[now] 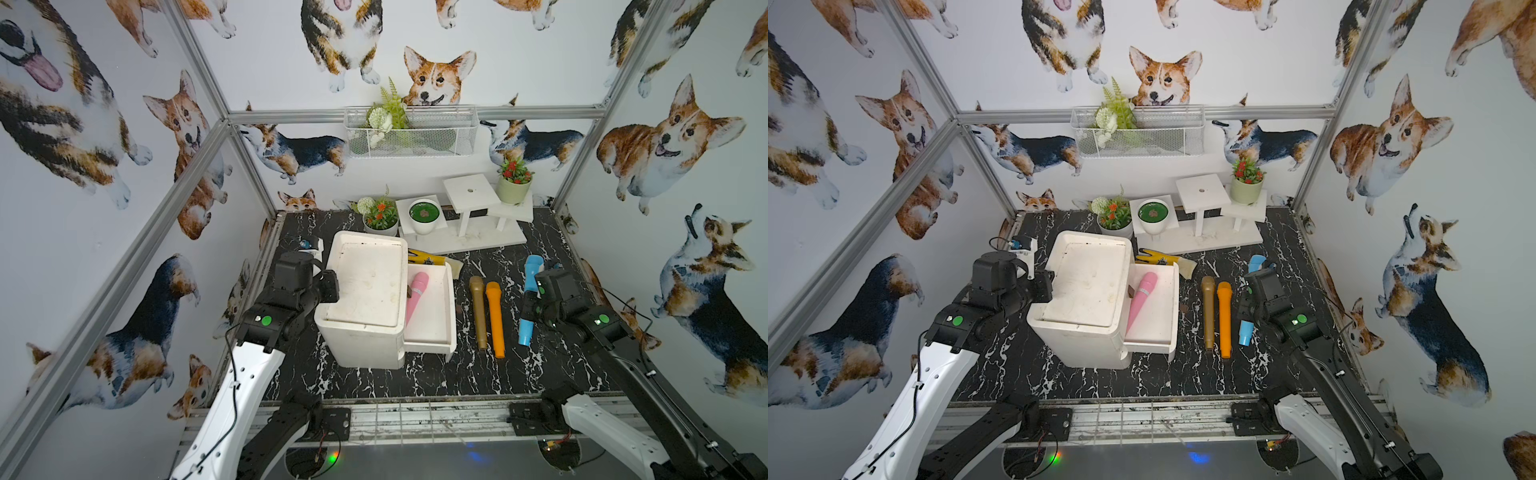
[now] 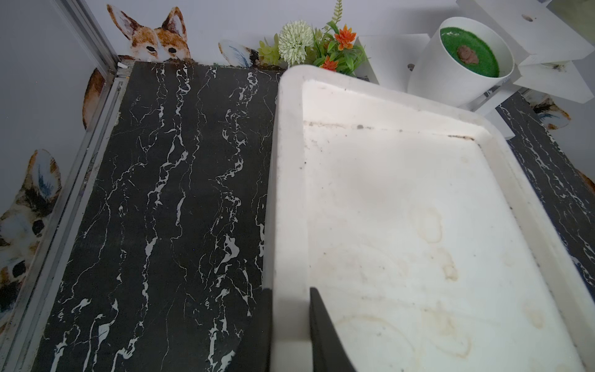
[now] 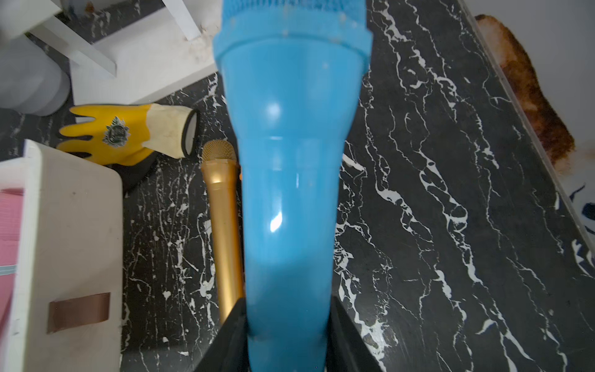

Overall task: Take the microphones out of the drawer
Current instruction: Place the microphone at the center of the board.

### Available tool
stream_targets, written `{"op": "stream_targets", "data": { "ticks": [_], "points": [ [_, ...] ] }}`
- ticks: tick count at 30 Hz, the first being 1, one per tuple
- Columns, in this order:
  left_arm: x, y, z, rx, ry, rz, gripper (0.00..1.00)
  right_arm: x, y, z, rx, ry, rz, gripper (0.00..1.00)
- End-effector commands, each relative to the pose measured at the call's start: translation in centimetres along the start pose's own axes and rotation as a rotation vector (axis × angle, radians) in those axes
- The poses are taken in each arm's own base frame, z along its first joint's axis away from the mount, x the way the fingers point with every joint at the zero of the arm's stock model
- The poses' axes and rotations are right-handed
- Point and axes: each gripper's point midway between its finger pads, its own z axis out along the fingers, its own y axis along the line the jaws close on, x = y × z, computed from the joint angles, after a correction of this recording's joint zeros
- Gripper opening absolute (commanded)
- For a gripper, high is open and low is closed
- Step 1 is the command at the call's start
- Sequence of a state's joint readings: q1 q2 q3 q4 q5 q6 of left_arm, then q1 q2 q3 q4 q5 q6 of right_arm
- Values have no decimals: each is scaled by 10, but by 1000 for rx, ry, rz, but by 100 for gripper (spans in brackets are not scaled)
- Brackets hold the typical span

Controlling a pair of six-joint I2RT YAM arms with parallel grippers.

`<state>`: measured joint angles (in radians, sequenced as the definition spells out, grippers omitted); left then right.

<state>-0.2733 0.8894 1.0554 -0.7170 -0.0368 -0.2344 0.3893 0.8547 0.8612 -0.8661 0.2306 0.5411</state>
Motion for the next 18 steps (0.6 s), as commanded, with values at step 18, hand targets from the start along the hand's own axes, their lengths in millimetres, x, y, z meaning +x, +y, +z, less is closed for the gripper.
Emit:
{"op": "stream_targets", "data": {
  "ticks": [18],
  "points": [
    [9, -1, 2, 5, 45, -55, 0, 43, 1, 69, -12, 284, -45, 29]
  ]
}}
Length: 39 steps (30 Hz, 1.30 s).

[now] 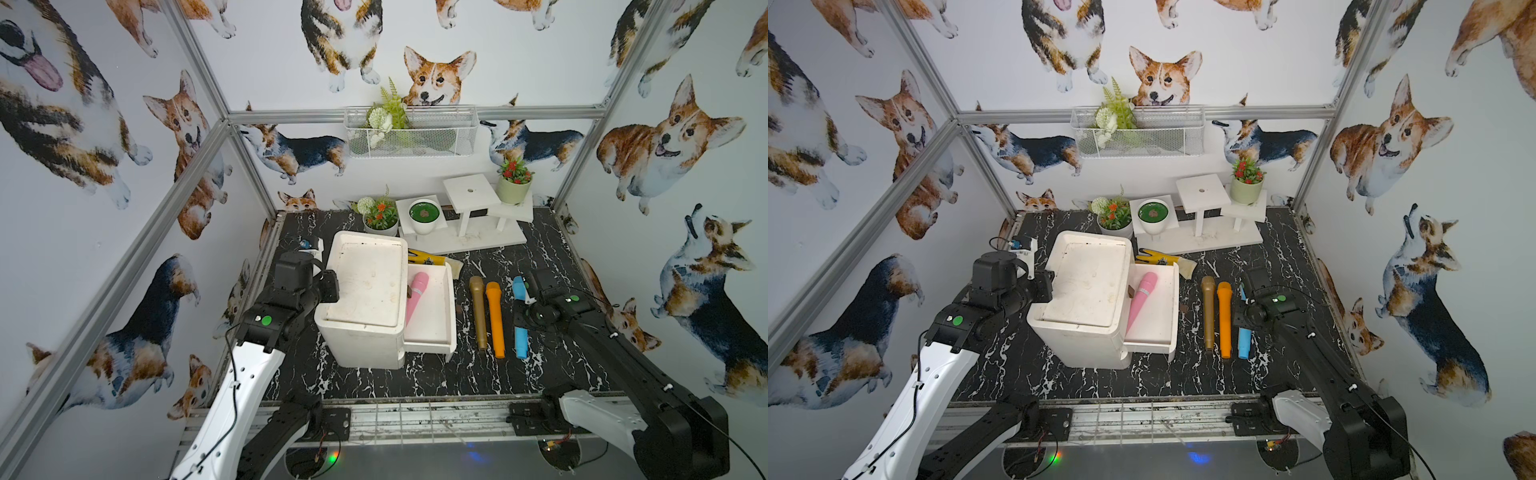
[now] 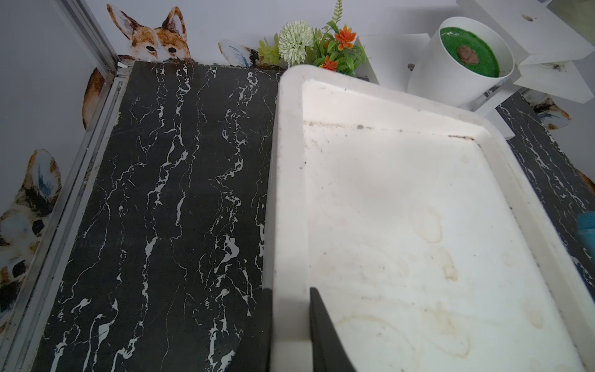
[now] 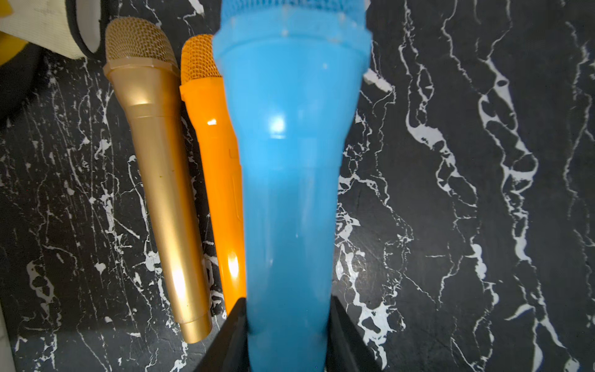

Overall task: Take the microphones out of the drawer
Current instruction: Place the microphone at the center of the board.

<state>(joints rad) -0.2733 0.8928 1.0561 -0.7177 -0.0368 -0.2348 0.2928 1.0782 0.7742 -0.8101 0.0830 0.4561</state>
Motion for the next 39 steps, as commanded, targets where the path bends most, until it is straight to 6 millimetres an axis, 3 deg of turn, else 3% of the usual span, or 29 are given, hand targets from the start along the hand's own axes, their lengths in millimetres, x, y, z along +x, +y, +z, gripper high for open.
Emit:
{"op": "stream_targets", "data": {
  "ticks": [1, 9, 23, 33, 39],
  "points": [
    [9, -1, 1, 7, 41, -55, 0, -4, 9, 14, -36, 33, -13, 29],
    [8, -1, 3, 6, 45, -46, 0, -3, 2, 41, 26, 112, -10, 32],
    [10, 0, 4, 2, 47, -42, 0, 8, -1, 69, 61, 208, -17, 38],
    [13, 1, 3, -2, 49, -43, 0, 18, -1, 78, 66, 264, -6, 50],
    [12, 1, 3, -2, 47, -44, 0, 15, 1, 74, 55, 256, 2, 51]
  ]
}}
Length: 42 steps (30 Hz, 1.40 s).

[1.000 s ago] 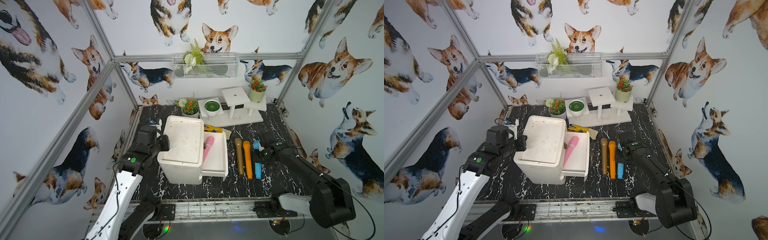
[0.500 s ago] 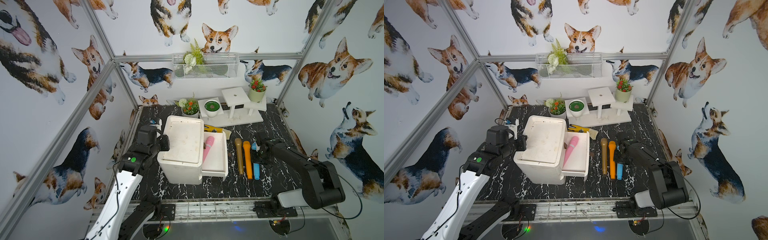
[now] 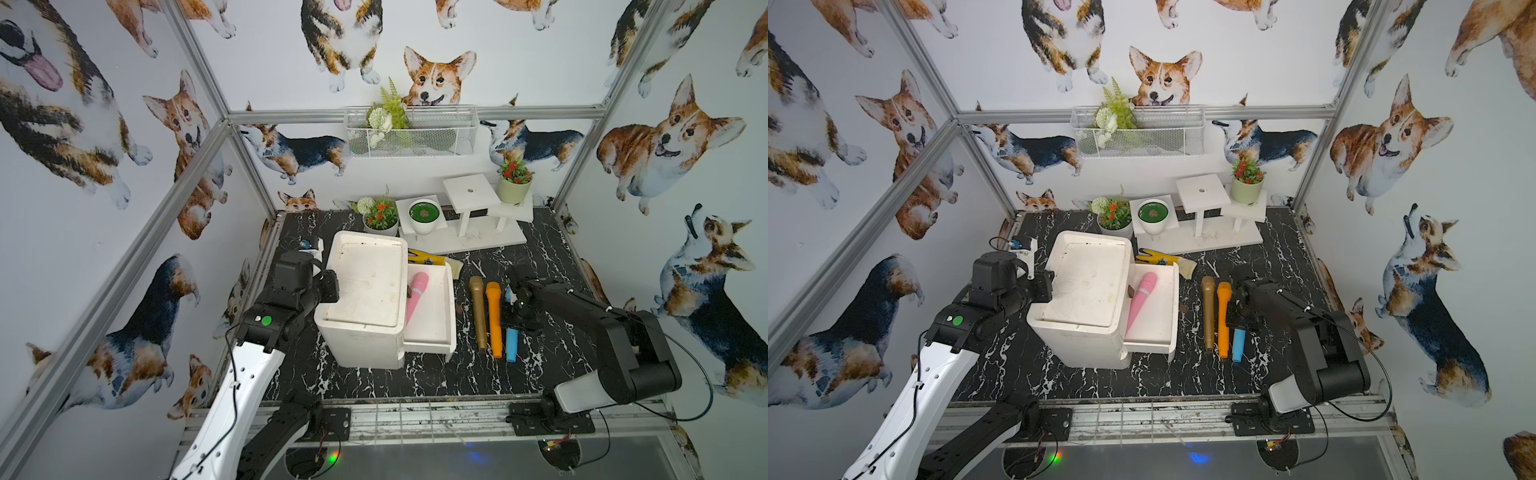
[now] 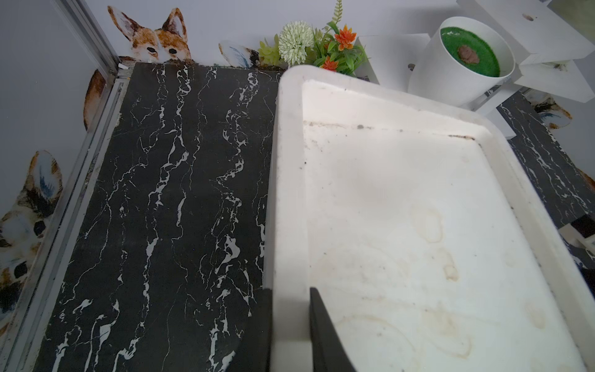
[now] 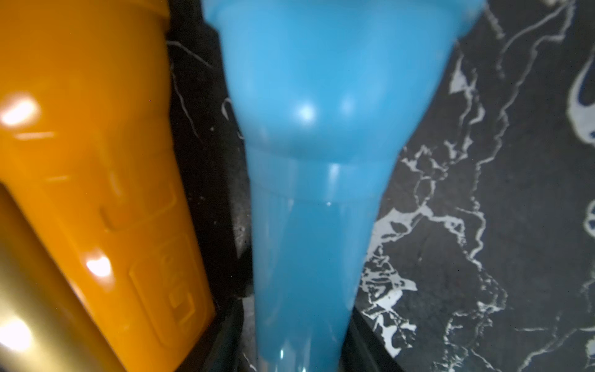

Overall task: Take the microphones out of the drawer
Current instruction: Place the microphone at the center of the board, then pick up the microphone from the drawer.

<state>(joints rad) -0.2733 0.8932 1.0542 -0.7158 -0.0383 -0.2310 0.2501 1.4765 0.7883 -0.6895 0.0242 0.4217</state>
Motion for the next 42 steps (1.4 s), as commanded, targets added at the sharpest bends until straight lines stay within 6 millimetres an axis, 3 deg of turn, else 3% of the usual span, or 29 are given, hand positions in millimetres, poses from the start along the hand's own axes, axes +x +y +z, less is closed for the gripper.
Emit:
{"op": "stream_targets", "data": {
  "ticks": [1, 13, 19, 28, 33, 42],
  "points": [
    [13, 1, 2, -1, 48, -49, 0, -3, 4, -8, -18, -13, 9, 52],
    [14, 1, 2, 0, 47, -57, 0, -17, 3, -63, -44, -134, 34, 52],
    [15, 1, 2, 4, 45, -59, 0, -19, 17, -97, -164, -205, 84, 52],
    [14, 1, 3, 6, 42, -65, 0, -20, 62, -157, -540, -303, 230, 52],
    [14, 0, 3, 9, 42, -64, 0, -15, 80, -174, -634, -347, 281, 52],
    [14, -1, 5, 14, 44, -65, 0, -6, 132, -193, -768, -378, 271, 51]
  ]
}}
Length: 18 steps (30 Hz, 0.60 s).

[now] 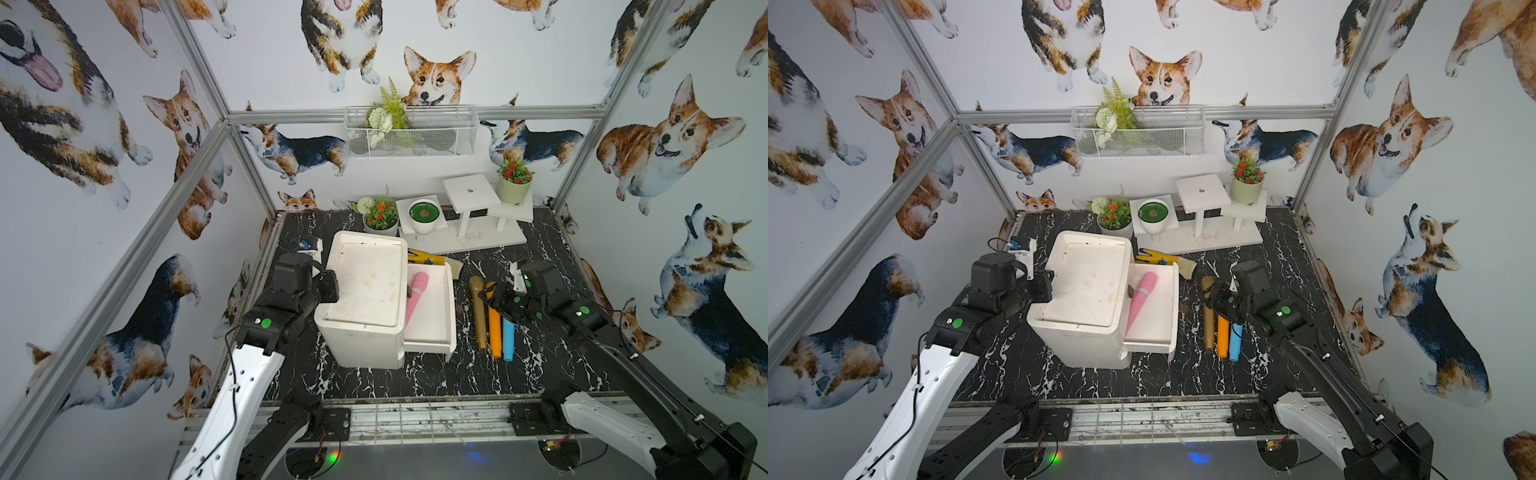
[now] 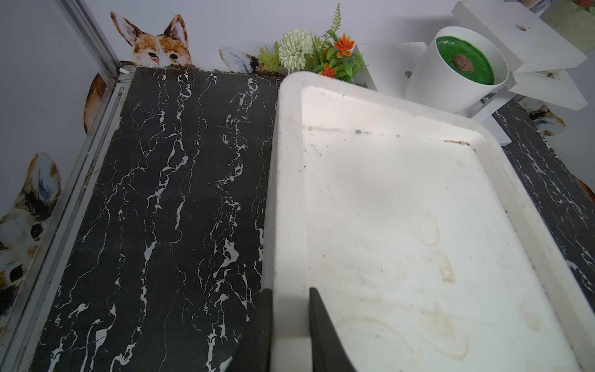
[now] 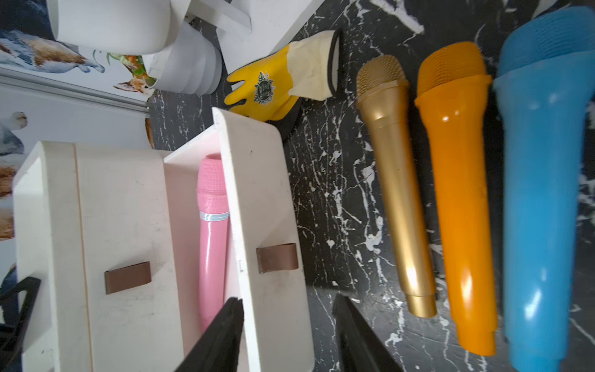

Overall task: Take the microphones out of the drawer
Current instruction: Pick up the microphone from the drawer.

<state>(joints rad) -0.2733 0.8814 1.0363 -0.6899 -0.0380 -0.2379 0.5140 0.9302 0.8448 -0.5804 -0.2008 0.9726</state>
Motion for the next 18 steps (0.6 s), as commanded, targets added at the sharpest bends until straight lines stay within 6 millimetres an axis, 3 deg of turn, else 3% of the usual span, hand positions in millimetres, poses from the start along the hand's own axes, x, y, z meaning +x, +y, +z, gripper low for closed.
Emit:
{"op": "stream_targets", "data": {
  "ticks": [1, 10, 18],
  "points": [
    [15, 0, 5, 8, 64, -57, 0, -9, 32, 5, -86, -72, 33, 51],
    [15, 0, 6, 6, 65, -53, 0, 21, 78, 33, -105, -20, -46, 48],
    [17, 1, 5, -2, 68, -45, 0, 48, 111, 75, -112, 33, -69, 47]
  ]
}}
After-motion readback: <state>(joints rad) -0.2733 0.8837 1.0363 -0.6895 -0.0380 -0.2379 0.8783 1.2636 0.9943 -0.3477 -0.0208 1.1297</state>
